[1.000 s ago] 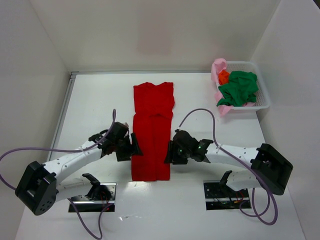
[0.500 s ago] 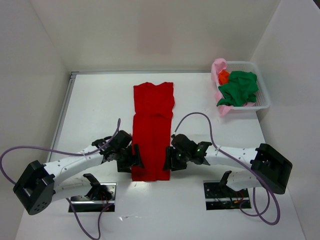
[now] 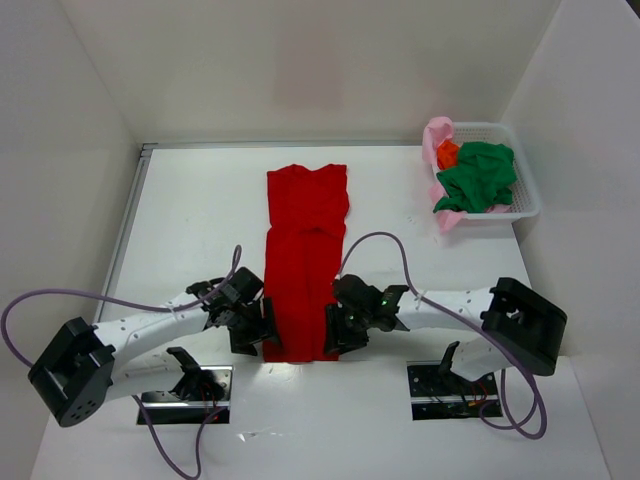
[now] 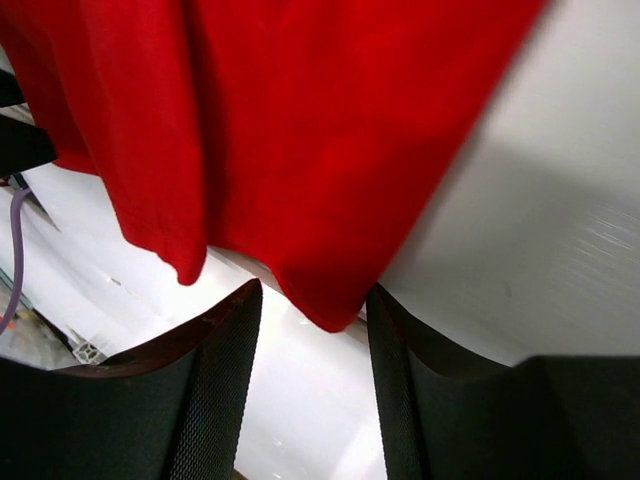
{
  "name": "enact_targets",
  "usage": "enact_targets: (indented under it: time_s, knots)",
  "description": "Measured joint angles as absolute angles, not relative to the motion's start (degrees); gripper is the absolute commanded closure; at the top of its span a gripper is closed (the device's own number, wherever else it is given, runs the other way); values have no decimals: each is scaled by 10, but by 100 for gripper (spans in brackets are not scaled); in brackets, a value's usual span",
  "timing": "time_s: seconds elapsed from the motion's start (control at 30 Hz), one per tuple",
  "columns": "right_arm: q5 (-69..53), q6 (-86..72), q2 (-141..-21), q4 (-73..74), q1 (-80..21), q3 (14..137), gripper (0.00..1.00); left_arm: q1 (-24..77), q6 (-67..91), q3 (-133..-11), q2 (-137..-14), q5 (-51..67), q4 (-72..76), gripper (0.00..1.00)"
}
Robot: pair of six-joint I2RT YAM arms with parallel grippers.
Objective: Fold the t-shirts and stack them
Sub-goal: Grab the bottom of the folded rectangular tshirt with both arms
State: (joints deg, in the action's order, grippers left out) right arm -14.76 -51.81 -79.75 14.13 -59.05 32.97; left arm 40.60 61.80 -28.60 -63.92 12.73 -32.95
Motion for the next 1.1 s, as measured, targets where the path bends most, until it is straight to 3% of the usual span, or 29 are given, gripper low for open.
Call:
enact_targets:
  time_s: [0.3,0.8,0.97,1.1]
  knots:
    - [-152,-518,-810,141,-596,336,57,411,616,-281,-657,128,-317,30]
    - [-143,-532,-820,142,-599,336,78,426,624,-265,-658,129,-292,78]
    - [-139,-534,-820,143,-599,336,90,426,634,-260,-653,129,-290,97]
    - [-138,-536,-820,143,-599,336,99,427,634,-260,-644,129,-290,100]
